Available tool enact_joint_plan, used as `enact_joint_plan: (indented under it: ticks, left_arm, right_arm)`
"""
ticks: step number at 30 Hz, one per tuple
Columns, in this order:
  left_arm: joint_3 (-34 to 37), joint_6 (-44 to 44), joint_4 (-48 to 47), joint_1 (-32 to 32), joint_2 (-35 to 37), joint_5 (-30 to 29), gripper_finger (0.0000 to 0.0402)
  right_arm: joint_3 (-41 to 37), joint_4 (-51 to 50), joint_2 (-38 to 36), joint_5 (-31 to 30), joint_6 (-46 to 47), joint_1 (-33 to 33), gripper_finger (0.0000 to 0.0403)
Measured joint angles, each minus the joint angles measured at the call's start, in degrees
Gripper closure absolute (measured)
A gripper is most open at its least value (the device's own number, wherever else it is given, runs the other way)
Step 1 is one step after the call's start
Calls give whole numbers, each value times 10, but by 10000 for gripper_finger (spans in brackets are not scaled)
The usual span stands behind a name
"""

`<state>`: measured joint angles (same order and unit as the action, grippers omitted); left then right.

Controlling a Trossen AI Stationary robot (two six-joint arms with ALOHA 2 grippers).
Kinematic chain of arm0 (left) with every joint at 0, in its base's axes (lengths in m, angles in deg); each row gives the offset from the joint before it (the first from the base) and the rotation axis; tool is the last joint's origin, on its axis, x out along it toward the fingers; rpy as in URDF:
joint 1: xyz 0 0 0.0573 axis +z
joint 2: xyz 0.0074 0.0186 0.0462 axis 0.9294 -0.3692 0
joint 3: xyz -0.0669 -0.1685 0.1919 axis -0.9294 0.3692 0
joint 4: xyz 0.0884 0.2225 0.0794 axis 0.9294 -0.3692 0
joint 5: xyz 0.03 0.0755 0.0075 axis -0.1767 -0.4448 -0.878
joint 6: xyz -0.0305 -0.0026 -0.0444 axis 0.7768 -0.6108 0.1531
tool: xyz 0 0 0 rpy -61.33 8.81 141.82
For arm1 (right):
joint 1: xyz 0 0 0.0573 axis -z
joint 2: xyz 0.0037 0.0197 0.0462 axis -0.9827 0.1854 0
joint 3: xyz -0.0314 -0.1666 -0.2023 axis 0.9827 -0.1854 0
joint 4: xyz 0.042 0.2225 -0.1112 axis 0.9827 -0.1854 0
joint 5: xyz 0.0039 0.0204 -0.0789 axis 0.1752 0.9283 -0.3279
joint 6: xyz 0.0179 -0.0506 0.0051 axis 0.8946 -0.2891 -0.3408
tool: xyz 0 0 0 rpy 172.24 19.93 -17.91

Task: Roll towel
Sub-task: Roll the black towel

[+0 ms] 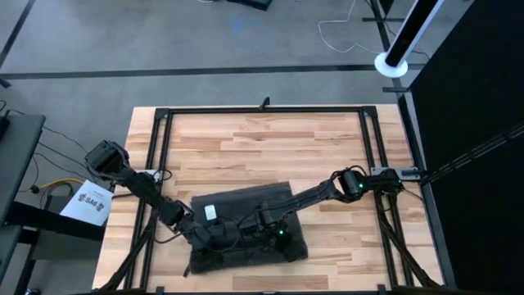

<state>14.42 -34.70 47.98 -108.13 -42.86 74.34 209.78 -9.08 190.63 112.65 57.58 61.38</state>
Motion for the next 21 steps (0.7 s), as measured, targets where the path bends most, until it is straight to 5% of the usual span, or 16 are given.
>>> enact_joint_plan:
  ticks: [7, 12, 21]
  left_arm:
    - [-46, 1, -3, -29, 22, 20, 387]
    - [-36, -15, -80, -17, 22, 22, 387]
    - [-12, -27, -32, 17, 22, 80, 387]
  right_arm:
    - [0, -14, -33, 130, -24, 10, 393]
    - [-46, 14, -26, 135, -30, 37, 393]
    - [-117, 49, -27, 149, -22, 38, 393]
